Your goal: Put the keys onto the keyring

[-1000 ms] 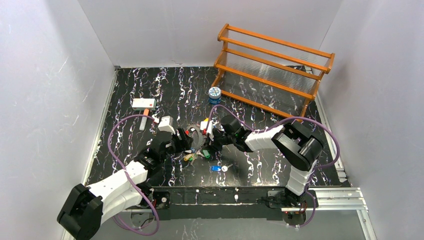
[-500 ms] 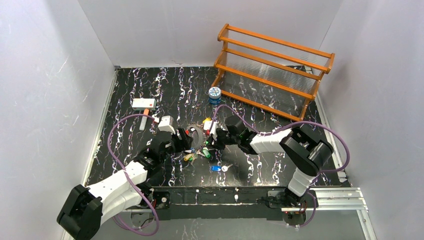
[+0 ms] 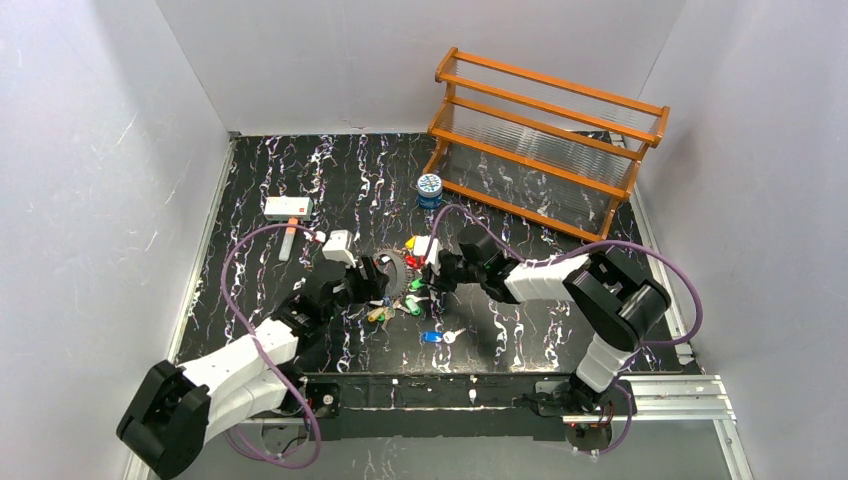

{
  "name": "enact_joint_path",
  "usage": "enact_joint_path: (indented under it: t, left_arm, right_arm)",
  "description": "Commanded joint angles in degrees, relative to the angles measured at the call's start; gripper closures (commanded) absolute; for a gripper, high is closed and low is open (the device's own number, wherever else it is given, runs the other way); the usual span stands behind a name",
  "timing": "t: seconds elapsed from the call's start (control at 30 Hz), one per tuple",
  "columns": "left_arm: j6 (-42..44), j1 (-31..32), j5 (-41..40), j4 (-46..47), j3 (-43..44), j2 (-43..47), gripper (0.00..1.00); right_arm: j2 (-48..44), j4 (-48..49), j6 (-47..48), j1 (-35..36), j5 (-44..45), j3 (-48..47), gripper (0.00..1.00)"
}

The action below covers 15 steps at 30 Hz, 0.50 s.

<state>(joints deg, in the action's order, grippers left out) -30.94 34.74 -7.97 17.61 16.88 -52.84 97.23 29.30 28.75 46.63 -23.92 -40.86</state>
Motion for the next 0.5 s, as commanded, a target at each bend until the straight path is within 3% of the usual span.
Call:
enact_joint_path:
  t: [0.0, 0.2, 0.33, 0.47]
  left_arm:
    - [4.6, 0.3, 1.4, -1.4, 4.6, -5.8, 0.36]
    - [10.2, 0.3, 7.2, -2.0, 12.1, -16.5, 0.42]
    - [11.4, 0.4, 12.1, 1.2, 13.9, -22.0, 0.65]
    - [9.9, 0.4, 15.3, 2.4, 14.4, -26.8, 0.75]
  right_arm:
    - [0.7, 3.8, -7.8, -4.3, -0.7, -2.9, 0.66]
    - [2.2, 4.9, -12.7, -8.4, -6.2, -3.2, 0.65]
    - [3.5, 2.1, -12.2, -8.4, -8.2, -4.3, 0.66]
    - [4.4, 0.4, -12.2, -8.4, -11.6, -5.0, 0.67]
